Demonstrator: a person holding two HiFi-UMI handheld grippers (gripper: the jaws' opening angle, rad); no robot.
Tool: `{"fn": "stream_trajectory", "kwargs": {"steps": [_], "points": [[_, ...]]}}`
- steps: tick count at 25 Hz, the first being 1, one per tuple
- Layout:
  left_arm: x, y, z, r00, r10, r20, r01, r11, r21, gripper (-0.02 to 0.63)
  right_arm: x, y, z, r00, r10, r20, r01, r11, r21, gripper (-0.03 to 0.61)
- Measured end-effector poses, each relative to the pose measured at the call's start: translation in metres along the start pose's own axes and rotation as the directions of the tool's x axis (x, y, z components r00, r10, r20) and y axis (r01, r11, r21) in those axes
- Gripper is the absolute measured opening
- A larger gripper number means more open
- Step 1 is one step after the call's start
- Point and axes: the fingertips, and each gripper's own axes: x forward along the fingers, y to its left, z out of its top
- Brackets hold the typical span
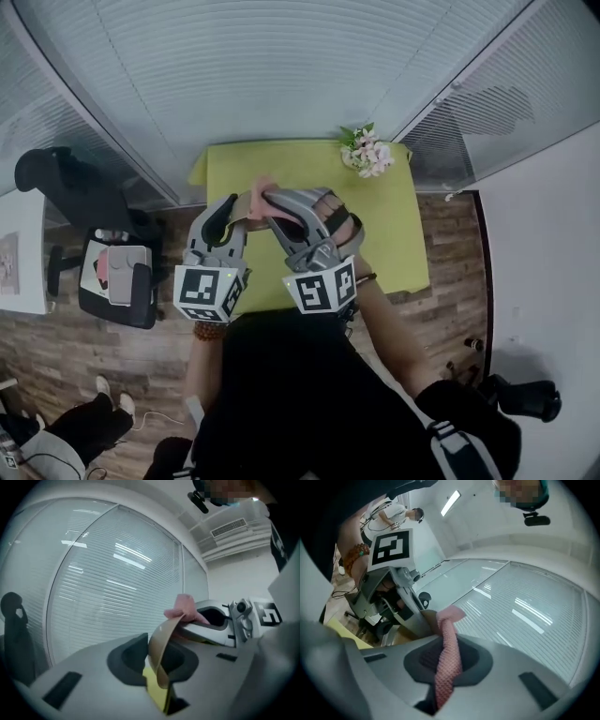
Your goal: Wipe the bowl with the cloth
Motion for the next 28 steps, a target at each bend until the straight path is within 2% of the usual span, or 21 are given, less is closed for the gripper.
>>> {"fn": "stream_trajectory", "kwargs": {"steps": [4, 9, 13, 16, 19, 22, 24, 25, 26, 27, 28], "points": [[-0.006, 0.002, 0.009, 0.997, -0.007, 0.083, 0.015, 0.995, -0.101, 0.052, -0.004, -0.003, 0.005, 0.999, -0.046, 0.029, 0.044, 0.997, 0.057, 0.02], [-0.008, 0.006, 0.01, 0.992, 0.0, 0.127, 0.028, 0.975, -0.222, 0.06, -0.004, -0.003, 0.004, 0.997, -0.067, 0.046, 0.06, 0.986, 0.153, 0.021], [-0.008, 0.008, 0.003, 0.987, -0.002, 0.162, 0.065, 0.922, -0.383, 0.067, -0.005, -0.004, 0.002, 0.995, -0.082, 0.059, 0.067, 0.972, 0.225, 0.023], [-0.009, 0.009, 0.0, 0.982, -0.001, 0.188, 0.09, 0.88, -0.467, 0.067, -0.008, -0.007, -0.001, 0.988, -0.144, 0.053, 0.121, 0.944, 0.306, 0.026], [-0.009, 0.014, -0.001, 0.975, 0.024, 0.222, 0.107, 0.822, -0.559, 0.071, -0.009, -0.008, -0.009, 0.972, -0.237, 0.005, 0.214, 0.886, 0.412, 0.026], [-0.011, 0.021, -0.003, 0.972, 0.057, 0.229, 0.099, 0.784, -0.613, 0.071, -0.008, -0.002, -0.02, 0.968, -0.25, -0.027, 0.224, 0.808, 0.544, 0.025], [-0.011, 0.023, -0.005, 0.968, 0.065, 0.242, 0.111, 0.755, -0.647, 0.071, -0.009, -0.003, -0.023, 0.962, -0.272, -0.011, 0.215, 0.733, 0.646, 0.023], [-0.011, 0.024, -0.007, 0.966, 0.066, 0.249, 0.123, 0.731, -0.671, 0.071, -0.009, -0.006, -0.023, 0.955, -0.296, 0.004, 0.21, 0.688, 0.695, 0.023], [-0.01, 0.025, -0.01, 0.966, 0.068, 0.248, 0.128, 0.71, -0.693, 0.072, -0.009, -0.009, -0.022, 0.95, -0.312, 0.02, 0.201, 0.657, 0.726, 0.023], [-0.01, 0.025, -0.015, 0.97, 0.063, 0.234, 0.122, 0.706, -0.697, 0.072, -0.007, -0.011, -0.022, 0.949, -0.314, 0.032, 0.189, 0.646, 0.74, 0.023], [-0.008, 0.024, -0.018, 0.978, 0.044, 0.206, 0.109, 0.732, -0.673, 0.074, -0.005, -0.011, -0.023, 0.953, -0.302, 0.037, 0.177, 0.651, 0.738, 0.023]]}}
